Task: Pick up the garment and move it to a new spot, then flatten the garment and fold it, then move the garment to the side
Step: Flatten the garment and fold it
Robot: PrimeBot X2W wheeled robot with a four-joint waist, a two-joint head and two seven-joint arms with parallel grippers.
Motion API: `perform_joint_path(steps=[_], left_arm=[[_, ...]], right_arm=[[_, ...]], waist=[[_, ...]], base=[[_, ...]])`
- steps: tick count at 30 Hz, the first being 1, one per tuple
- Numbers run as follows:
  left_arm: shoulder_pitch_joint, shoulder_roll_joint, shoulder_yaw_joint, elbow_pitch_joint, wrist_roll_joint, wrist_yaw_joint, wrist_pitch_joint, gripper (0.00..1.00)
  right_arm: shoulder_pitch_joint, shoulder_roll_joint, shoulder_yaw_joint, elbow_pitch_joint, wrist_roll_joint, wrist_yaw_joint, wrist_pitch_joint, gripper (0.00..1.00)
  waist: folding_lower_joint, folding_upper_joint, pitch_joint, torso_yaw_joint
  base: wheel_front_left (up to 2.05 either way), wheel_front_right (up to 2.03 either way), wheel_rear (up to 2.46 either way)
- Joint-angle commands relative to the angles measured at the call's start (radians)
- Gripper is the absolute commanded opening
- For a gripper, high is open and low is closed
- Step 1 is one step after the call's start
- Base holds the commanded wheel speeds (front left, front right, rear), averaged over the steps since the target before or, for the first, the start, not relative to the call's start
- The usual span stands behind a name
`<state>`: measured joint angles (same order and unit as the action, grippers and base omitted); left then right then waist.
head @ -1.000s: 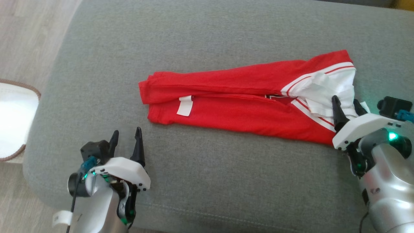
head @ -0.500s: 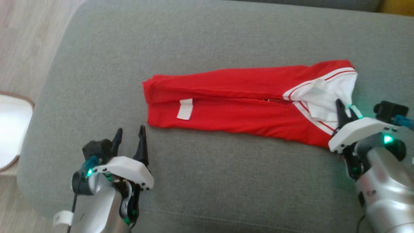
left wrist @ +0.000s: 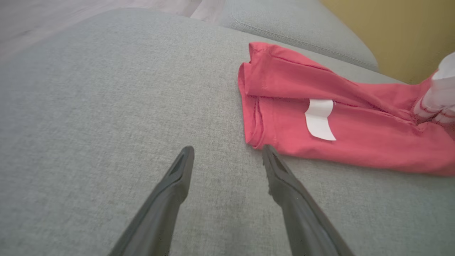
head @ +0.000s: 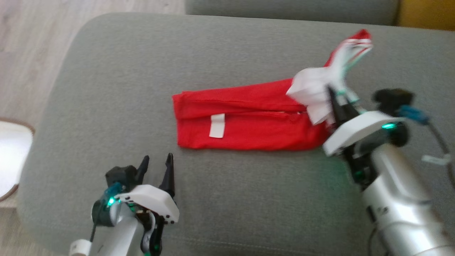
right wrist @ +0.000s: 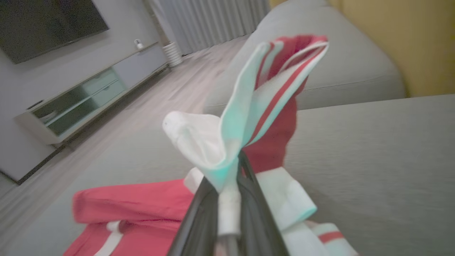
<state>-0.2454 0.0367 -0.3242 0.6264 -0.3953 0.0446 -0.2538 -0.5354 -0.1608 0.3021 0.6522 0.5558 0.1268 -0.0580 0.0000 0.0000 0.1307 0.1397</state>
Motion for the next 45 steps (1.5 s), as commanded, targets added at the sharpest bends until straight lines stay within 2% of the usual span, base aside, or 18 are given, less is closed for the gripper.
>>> perform_joint_path(steps=[1, 6, 14, 15, 16, 17, 18, 19, 23, 27, 29, 32, 35, 36, 41, 45], left_arm=[[-0.018, 0.014, 0.018, -0.02, -0.005, 0.005, -0.008, 1.0], [-0.022, 0.014, -0.037, -0.011, -0.024, 0.003, -0.008, 1.0], [-0.037, 0.014, -0.135, -0.003, -0.053, 0.012, -0.008, 1.0], [-0.037, 0.014, -0.144, -0.003, -0.062, 0.013, -0.008, 1.0], [-0.038, 0.014, -0.152, -0.001, -0.067, 0.014, -0.008, 1.0], [-0.039, 0.014, -0.156, -0.001, -0.07, 0.017, -0.008, 1.0], [-0.04, 0.014, -0.158, -0.001, -0.073, 0.021, -0.008, 1.0], [-0.04, 0.014, -0.157, -0.002, -0.074, 0.024, -0.008, 1.0], [-0.041, 0.014, -0.147, -0.006, -0.073, 0.035, -0.008, 1.0], [-0.044, 0.014, -0.112, -0.025, -0.054, 0.046, -0.008, 1.0], [-0.042, 0.014, -0.087, -0.036, -0.041, 0.051, -0.008, 1.0], [-0.041, 0.014, -0.053, -0.059, -0.012, 0.058, -0.008, 1.0], [-0.034, 0.014, -0.018, -0.089, 0.021, 0.066, -0.008, 1.0], [-0.026, 0.014, 0.006, -0.11, 0.045, 0.072, -0.008, 1.0], [0.012, 0.014, 0.061, -0.167, 0.095, 0.083, -0.008, 1.0], [0.057, 0.014, 0.096, -0.201, 0.118, 0.087, -0.008, 1.0]], right_arm=[[0.002, 0.023, 0.036, -0.052, 0.012, 0.004, 0.012, 0.0], [0.002, 0.074, 0.125, -0.09, 0.013, 0.004, 0.054, 0.0], [-0.053, 0.109, 0.169, 0.022, 0.035, 0.004, 0.014, 0.0], [-0.057, 0.11, 0.187, 0.028, 0.06, 0.004, 0.007, 0.24], [-0.06, 0.11, 0.206, 0.028, 0.09, 0.004, -0.004, 0.43], [-0.063, 0.11, 0.22, 0.031, 0.122, 0.004, -0.017, 0.49], [-0.067, 0.11, 0.231, 0.034, 0.15, 0.004, -0.034, 0.76], [-0.073, 0.11, 0.241, 0.035, 0.175, 0.004, -0.059, 1.0], [-0.097, 0.11, 0.244, 0.061, 0.213, 0.004, -0.142, 1.0], [-0.121, 0.11, 0.172, 0.136, 0.165, 0.004, -0.196, 1.0], [-0.12, 0.11, 0.111, 0.168, 0.12, 0.004, -0.202, 1.0], [-0.093, 0.096, -0.03, 0.151, 0.012, 0.004, -0.203, 1.0], [-0.033, 0.092, -0.17, 0.1, -0.122, 0.004, -0.203, 1.0], [0.012, 0.097, -0.241, 0.06, -0.209, 0.004, -0.203, 1.0], [0.11, 0.109, -0.337, 0.003, -0.344, 0.004, -0.204, 1.0], [0.169, 0.11, -0.316, -0.014, -0.335, 0.004, -0.204, 1.0]], waist=[[0.0, 0.0, 0.0, 0.024], [0.0, 0.0, 0.002, 0.109], [0.0, 0.0, 0.012, 0.255], [0.0, 0.0, 0.011, 0.267], [0.0, 0.0, 0.01, 0.274], [0.0, 0.0, 0.009, 0.276], [0.0, 0.0, 0.008, 0.276], [0.0, 0.0, 0.006, 0.273], [0.0, 0.0, 0.0, 0.246], [0.0, 0.0, -0.011, 0.189], [0.0, 0.0, -0.015, 0.155], [0.0, 0.0, -0.017, 0.106], [0.0, 0.0, -0.021, 0.065], [0.0, 0.0, -0.025, 0.039], [0.0, 0.0, -0.042, -0.017], [0.0, 0.0, -0.061, -0.05]], base=[[0.0, 0.0, 0.0], [0.0, 0.0, 0.0], [0.0, 0.0, 0.0], [0.0, 0.0, 0.0], [0.0, 0.0, 0.0], [0.0, 0.0, 0.0], [0.0, 0.0, 0.0], [0.0, 0.0, 0.0], [0.0, 0.0, 0.0], [0.0, 0.0, 0.0], [0.0, 0.0, 0.0], [0.0, 0.0, 0.0], [0.0, 0.0, 0.0], [0.0, 0.0, 0.0], [0.0, 0.0, 0.0], [0.0, 0.0, 0.0]])
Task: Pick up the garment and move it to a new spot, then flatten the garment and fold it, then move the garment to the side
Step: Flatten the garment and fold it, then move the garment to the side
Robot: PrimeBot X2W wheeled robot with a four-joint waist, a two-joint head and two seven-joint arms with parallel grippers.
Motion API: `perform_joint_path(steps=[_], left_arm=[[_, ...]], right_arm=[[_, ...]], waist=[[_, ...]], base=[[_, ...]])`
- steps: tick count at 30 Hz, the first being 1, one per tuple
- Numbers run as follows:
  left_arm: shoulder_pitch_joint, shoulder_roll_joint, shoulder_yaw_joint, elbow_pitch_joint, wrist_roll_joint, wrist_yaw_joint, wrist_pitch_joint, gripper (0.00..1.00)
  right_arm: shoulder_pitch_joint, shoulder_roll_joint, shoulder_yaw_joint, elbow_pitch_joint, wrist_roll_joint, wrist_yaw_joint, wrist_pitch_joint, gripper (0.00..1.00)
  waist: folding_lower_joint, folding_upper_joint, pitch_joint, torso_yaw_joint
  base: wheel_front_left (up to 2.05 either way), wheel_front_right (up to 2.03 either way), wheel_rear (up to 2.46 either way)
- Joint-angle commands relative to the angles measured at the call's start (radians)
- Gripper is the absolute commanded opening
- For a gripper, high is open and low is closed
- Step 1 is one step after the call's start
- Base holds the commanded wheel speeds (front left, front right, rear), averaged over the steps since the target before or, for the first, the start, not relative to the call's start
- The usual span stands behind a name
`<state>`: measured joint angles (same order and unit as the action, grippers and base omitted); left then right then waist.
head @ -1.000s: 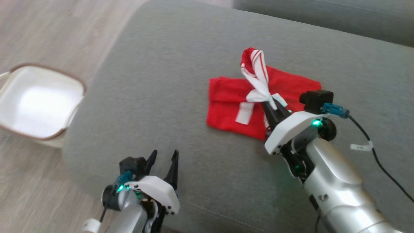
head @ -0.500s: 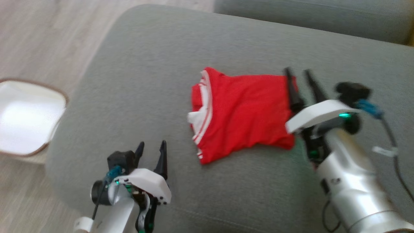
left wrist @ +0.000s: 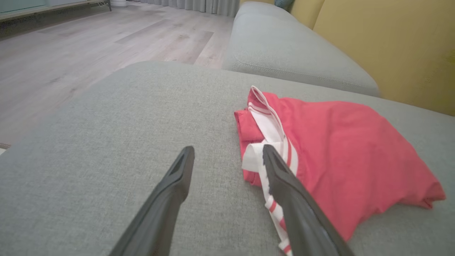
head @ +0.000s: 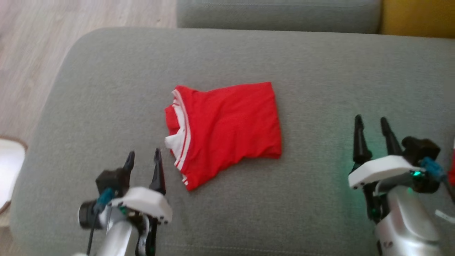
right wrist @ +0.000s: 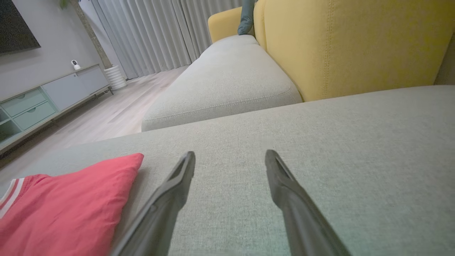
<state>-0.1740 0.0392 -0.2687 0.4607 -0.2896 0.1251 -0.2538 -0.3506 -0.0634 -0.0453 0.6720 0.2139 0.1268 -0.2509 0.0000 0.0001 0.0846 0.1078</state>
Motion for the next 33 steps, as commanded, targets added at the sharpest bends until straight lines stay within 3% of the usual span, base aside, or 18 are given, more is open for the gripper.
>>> perform_joint_path(steps=[1, 7, 13, 19, 23, 28, 32, 33], left_arm=[[-0.002, 0.011, 0.045, -0.04, 0.015, 0.005, -0.008, 1.0], [0.043, 0.011, 0.054, -0.05, 0.021, -0.001, -0.008, 1.0], [0.03, 0.011, 0.015, -0.052, 0.019, -0.012, -0.008, 1.0], [0.011, 0.011, -0.039, -0.058, 0.01, -0.021, -0.008, 1.0], [0.005, 0.011, -0.068, -0.059, 0.007, -0.024, -0.008, 1.0], [-0.001, 0.011, -0.088, -0.059, -0.005, -0.018, -0.008, 1.0], [0.001, 0.011, -0.091, -0.064, -0.012, -0.012, -0.008, 1.0], [0.003, 0.011, -0.089, -0.065, -0.012, -0.012, -0.008, 1.0]], right_arm=[[-0.003, 0.013, 0.041, -0.033, 0.012, 0.004, -0.011, 1.0], [0.035, 0.013, 0.074, -0.019, 0.044, 0.004, -0.011, 1.0], [0.027, 0.013, 0.122, 0.016, 0.06, 0.004, -0.011, 1.0], [-0.059, 0.013, 0.228, 0.1, 0.106, 0.004, -0.011, 1.0], [-0.121, 0.013, 0.242, 0.169, 0.113, 0.004, -0.011, 1.0], [-0.218, 0.013, 0.184, 0.322, 0.057, 0.004, -0.011, 1.0], [-0.263, 0.013, 0.153, 0.436, 0.054, 0.004, 0.0, 1.0], [-0.268, 0.013, 0.164, 0.455, 0.067, 0.004, 0.006, 0.44]], waist=[[0.0, -0.0001, -0.019, -0.025], [0.0, -0.0001, -0.027, -0.037], [0.0, -0.0001, -0.012, 0.006], [0.0, -0.0001, 0.023, 0.105], [0.0, -0.0001, 0.043, 0.172], [0.0, -0.0001, 0.075, 0.272], [0.0, -0.0001, 0.088, 0.312], [0.0, -0.0001, 0.089, 0.314]], base=[[0.0, 0.0, 0.0], [0.0, 0.0, 0.0], [0.0, 0.0, 0.0], [0.0, 0.0, 0.0], [0.0, 0.0, 0.0], [0.0, 0.0, 0.0], [0.0, 0.0, 0.0], [0.0, 0.0, 0.0]])
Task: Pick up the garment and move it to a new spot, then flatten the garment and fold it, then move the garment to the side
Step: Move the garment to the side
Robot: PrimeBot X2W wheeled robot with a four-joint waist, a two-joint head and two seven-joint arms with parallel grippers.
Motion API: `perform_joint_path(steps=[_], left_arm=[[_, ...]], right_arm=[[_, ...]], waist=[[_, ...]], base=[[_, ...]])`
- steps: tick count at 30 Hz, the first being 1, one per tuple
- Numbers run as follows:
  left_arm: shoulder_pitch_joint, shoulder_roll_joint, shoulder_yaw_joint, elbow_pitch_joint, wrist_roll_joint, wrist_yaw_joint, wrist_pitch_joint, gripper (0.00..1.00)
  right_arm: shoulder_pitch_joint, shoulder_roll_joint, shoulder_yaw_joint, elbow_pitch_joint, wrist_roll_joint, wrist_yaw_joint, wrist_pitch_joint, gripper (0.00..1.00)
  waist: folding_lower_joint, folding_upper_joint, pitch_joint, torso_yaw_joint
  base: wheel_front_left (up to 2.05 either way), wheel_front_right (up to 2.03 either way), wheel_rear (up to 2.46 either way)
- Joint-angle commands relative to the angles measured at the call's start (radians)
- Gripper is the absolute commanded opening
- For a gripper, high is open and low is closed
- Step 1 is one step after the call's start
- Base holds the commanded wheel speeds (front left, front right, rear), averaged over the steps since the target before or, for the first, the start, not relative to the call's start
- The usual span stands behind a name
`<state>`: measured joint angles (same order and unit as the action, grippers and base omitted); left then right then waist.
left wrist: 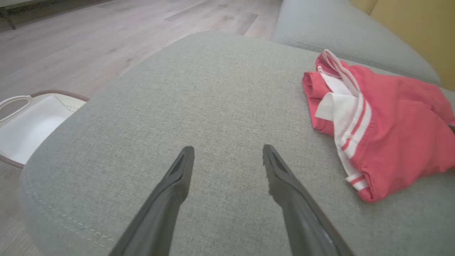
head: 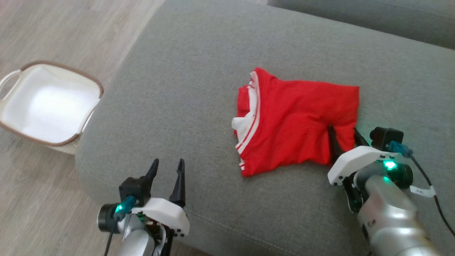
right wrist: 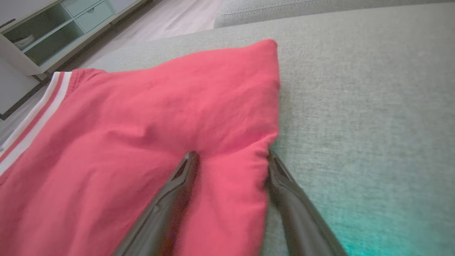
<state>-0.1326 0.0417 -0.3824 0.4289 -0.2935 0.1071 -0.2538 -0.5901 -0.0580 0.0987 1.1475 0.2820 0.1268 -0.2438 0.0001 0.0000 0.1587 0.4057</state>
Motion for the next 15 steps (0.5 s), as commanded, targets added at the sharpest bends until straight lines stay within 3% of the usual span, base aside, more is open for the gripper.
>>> perform_joint_path(steps=[1, 4, 8, 15], left_arm=[[-0.036, 0.009, 0.028, -0.033, -0.009, 0.009, -0.008, 1.0], [-0.032, 0.009, 0.039, -0.03, -0.014, 0.012, -0.008, 1.0], [-0.042, 0.009, 0.05, -0.035, -0.009, 0.01, -0.008, 1.0], [-0.064, 0.009, 0.075, -0.033, 0.006, 0.002, -0.008, 1.0]], right_arm=[[-0.032, 0.008, 0.031, -0.007, 0.012, 0.004, 0.001, 0.0], [-0.038, 0.008, 0.066, 0.02, 0.048, 0.004, 0.001, 0.0], [-0.052, 0.008, 0.092, 0.007, 0.084, 0.004, -0.011, 0.0], [-0.042, 0.008, 0.161, -0.091, 0.14, 0.004, -0.017, 0.0]], waist=[[-0.0001, 0.0, 0.015, 0.013], [-0.0001, 0.0, 0.011, -0.02], [-0.0001, 0.0, 0.004, -0.113], [-0.0001, 0.0, -0.005, -0.385]], base=[[0.0, 0.0, 0.0], [0.0, 0.0, 0.0], [0.0, 0.0, 0.0], [0.0, 0.0, 0.0]])
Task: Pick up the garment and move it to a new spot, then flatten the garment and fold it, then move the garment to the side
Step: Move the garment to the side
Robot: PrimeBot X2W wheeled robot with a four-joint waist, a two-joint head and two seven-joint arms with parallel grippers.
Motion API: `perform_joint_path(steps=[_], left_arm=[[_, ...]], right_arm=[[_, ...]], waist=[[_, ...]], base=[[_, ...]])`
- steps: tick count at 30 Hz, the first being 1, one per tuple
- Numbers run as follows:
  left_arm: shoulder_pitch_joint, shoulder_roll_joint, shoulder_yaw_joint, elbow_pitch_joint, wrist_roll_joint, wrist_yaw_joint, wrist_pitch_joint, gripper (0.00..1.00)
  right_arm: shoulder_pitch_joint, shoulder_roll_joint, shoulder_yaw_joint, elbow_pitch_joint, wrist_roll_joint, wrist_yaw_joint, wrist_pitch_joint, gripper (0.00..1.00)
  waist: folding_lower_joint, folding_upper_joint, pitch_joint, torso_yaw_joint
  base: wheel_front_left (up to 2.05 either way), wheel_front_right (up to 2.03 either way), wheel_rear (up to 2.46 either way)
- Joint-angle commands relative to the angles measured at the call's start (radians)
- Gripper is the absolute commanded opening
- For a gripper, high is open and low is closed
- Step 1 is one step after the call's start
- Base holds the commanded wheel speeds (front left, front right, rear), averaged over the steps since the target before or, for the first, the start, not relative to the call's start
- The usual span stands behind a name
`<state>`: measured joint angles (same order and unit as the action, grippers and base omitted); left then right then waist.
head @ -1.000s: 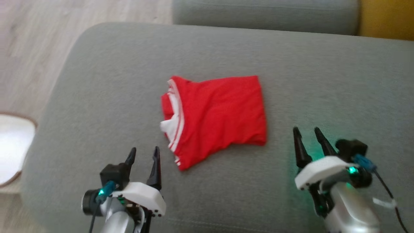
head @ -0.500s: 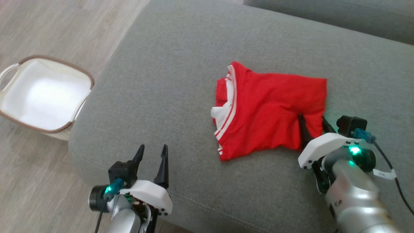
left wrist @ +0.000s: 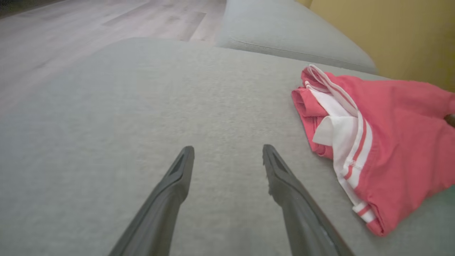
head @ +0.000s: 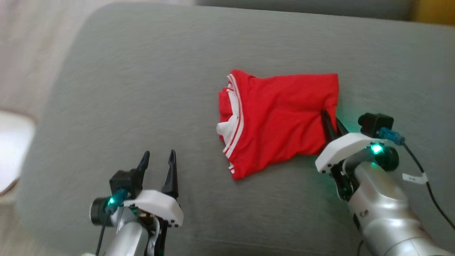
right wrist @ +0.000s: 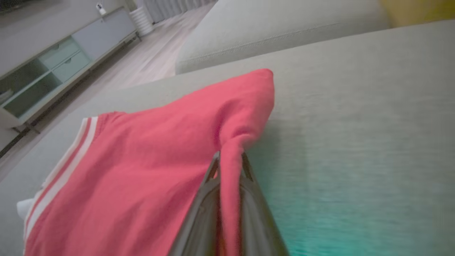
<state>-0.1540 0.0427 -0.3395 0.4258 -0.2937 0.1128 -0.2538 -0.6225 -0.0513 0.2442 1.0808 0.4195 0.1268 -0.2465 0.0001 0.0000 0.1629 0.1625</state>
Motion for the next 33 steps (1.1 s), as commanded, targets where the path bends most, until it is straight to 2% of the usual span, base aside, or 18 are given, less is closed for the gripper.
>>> perform_joint_path(steps=[1, 7, 13, 19, 28, 29, 30, 31, 33], left_arm=[[-0.048, 0.008, 0.034, -0.03, 0.007, -0.006, -0.008, 1.0], [-0.086, 0.008, 0.032, -0.023, 0.008, -0.013, -0.008, 1.0], [-0.118, 0.008, 0.029, -0.014, 0.013, -0.018, -0.008, 1.0], [-0.137, 0.008, 0.018, -0.004, 0.022, -0.025, -0.008, 1.0], [-0.144, 0.008, 0.033, 0.009, 0.039, -0.026, -0.008, 1.0], [-0.142, 0.008, 0.038, 0.009, 0.04, -0.026, -0.008, 1.0], [-0.14, 0.008, 0.042, 0.009, 0.041, -0.026, -0.008, 1.0], [-0.137, 0.008, 0.045, 0.007, 0.041, -0.026, -0.008, 1.0], [-0.133, 0.008, 0.049, 0.003, 0.04, -0.025, -0.008, 1.0]], right_arm=[[-0.007, 0.001, 0.024, -0.041, 0.007, 0.004, -0.015, 0.0], [0.016, 0.001, 0.062, -0.126, 0.032, 0.004, -0.015, 0.0], [-0.001, -0.004, 0.048, -0.191, -0.016, 0.004, -0.015, 0.0], [-0.064, -0.075, -0.017, -0.214, -0.116, 0.004, -0.015, 0.0], [-0.203, -0.317, -0.196, -0.199, -0.404, 0.004, 0.028, 0.0], [-0.207, -0.339, -0.217, -0.197, -0.45, 0.004, 0.046, 0.14], [-0.208, -0.35, -0.244, -0.2, -0.489, 0.004, 0.061, 0.67], [-0.206, -0.358, -0.273, -0.208, -0.528, 0.004, 0.07, 1.0], [-0.19, -0.355, -0.339, -0.231, -0.591, 0.004, 0.084, 1.0]], waist=[[-0.0001, 0.0, -0.008, -0.184], [-0.0001, 0.0, 0.01, -0.403], [-0.0001, 0.0, 0.045, -0.537], [-0.0001, 0.0, 0.077, -0.56], [-0.0001, 0.0, 0.117, -0.469], [-0.0001, 0.0, 0.119, -0.458], [-0.0001, 0.0, 0.119, -0.448], [-0.0001, 0.0, 0.12, -0.437], [-0.0001, 0.0, 0.115, -0.418]], base=[[0.0, 0.0, 0.0], [0.0, 0.0, 0.0], [0.0, 0.0, 0.0], [0.0, 0.0, 0.0], [0.0, 0.0, 0.0], [0.0, 0.0, 0.0], [0.0, 0.0, 0.0], [0.0, 0.0, 0.0], [0.0, 0.0, 0.0]])
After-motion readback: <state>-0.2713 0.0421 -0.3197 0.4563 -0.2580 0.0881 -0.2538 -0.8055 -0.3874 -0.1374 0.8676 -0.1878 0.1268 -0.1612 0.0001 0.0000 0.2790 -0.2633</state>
